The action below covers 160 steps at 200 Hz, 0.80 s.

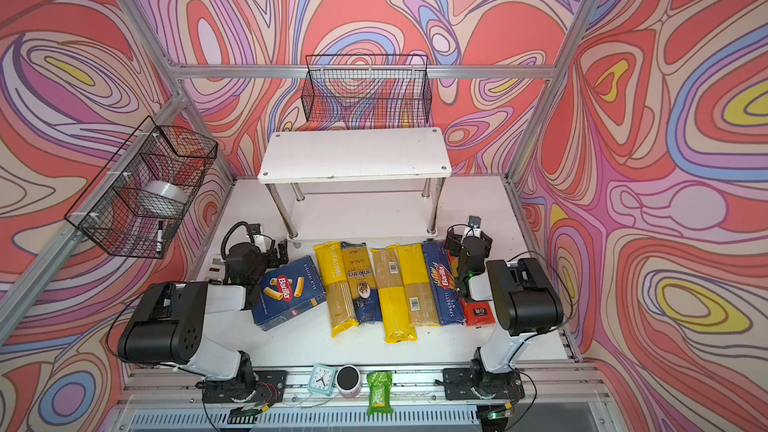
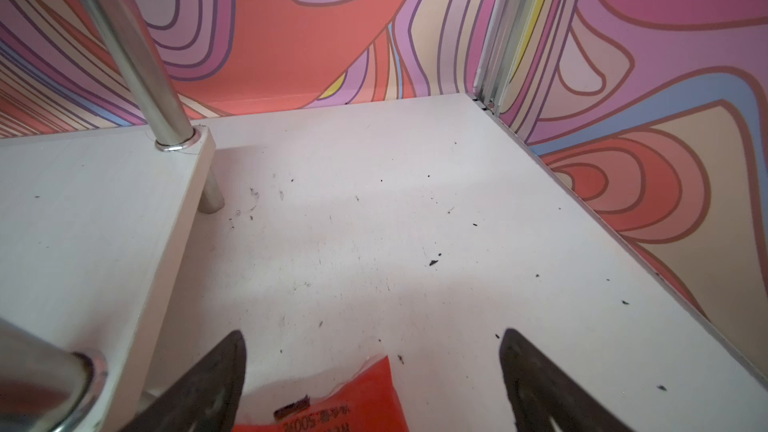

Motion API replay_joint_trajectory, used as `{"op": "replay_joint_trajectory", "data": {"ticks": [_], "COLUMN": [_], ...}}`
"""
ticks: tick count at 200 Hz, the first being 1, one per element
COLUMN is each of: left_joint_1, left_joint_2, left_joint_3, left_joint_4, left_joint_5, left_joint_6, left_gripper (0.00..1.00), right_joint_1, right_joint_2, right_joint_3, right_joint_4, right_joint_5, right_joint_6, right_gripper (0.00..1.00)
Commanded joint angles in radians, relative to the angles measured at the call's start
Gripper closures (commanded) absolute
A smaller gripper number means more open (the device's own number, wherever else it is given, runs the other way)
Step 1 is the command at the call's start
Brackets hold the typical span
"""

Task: Place and organize the pasta boxes and bags onto the shelf
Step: 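Move both grippers forward over the row of pasta packages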

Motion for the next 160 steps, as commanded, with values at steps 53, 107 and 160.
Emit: {"op": "replay_joint_trajectory", "data": {"ticks": [53,107,160], "left_joint_1": [-0.004,-0.004,-0.004], "left_joint_2": [0.004,0.004,0.005], "left_joint_3": [-0.005,-0.005,-0.004], "left_joint_4": [0.033,0.032,0.030], "left_joint_5": [0.010,0.012,0.010], "left_joint_6": [0.012,0.013,0.014], "left_gripper": [0.00,0.00,0.00], "right_joint_1": [-0.005,-0.005,-0.005], "right_joint_2": [0.009,0.008,0.010], "right_joint_3": [0.015,0.014,0.015], "right_joint_4": [-0.003,0.002,0.000], "right_joint_5": [-0.020,-0.017,-0.019], "right_joint_6": [0.007,0.004,0.003], "right_gripper": [0.01,0.02,0.02]}}
